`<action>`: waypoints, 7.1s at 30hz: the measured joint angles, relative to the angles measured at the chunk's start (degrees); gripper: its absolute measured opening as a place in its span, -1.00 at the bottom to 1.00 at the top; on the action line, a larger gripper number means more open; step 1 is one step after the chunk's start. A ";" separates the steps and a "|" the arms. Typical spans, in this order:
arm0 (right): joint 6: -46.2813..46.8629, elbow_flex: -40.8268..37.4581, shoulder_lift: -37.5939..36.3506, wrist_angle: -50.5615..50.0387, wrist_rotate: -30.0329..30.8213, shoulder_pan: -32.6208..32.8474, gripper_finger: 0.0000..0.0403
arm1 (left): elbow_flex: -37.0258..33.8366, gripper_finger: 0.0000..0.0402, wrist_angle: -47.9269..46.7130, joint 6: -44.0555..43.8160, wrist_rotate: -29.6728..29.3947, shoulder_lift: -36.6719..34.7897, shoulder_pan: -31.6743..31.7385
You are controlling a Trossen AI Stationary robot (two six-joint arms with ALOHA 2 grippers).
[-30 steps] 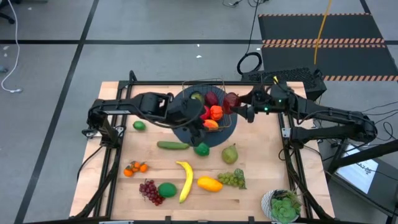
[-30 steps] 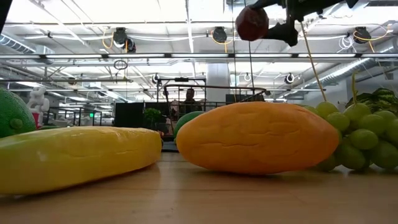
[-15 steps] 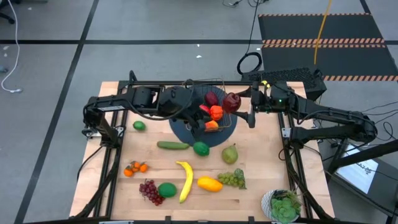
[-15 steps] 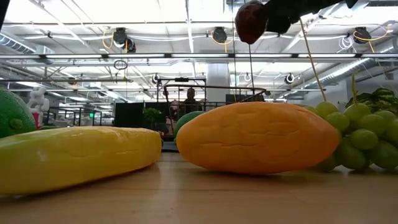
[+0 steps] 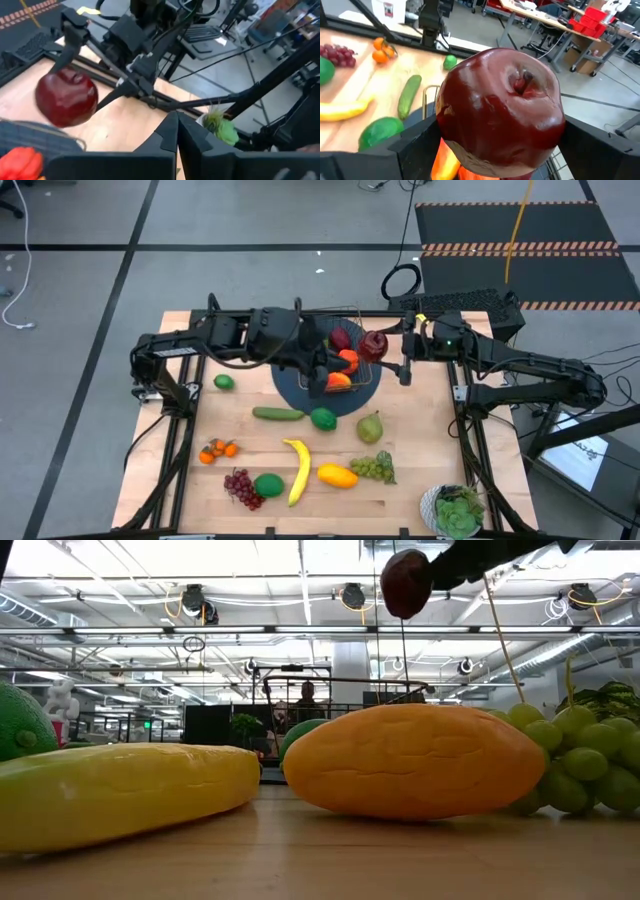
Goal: Build produce basket
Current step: Put the dark red apple into the gold wire basket, then put the green pear into the gold wire basket
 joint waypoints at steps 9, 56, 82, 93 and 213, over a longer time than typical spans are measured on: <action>4.67 0.00 -0.02 -0.40 -0.13 0.02 0.74 | -9.05 -0.90 10.44 -1.31 1.06 -0.26 0.13; 79.26 2.47 13.69 11.47 9.66 6.35 0.74 | -37.15 -0.90 -8.41 8.33 -3.83 -38.28 7.72; 73.07 9.42 25.94 -10.38 12.92 5.42 0.95 | -44.86 -0.89 -6.06 3.28 -0.64 -42.12 3.10; 72.06 9.40 21.02 -6.86 12.92 5.40 0.97 | -44.85 -0.89 -7.67 1.17 -0.73 -42.12 3.08; -0.95 -37.07 33.62 46.25 -21.69 6.39 -0.49 | -44.79 -0.35 11.00 -30.99 -14.60 -22.25 -9.64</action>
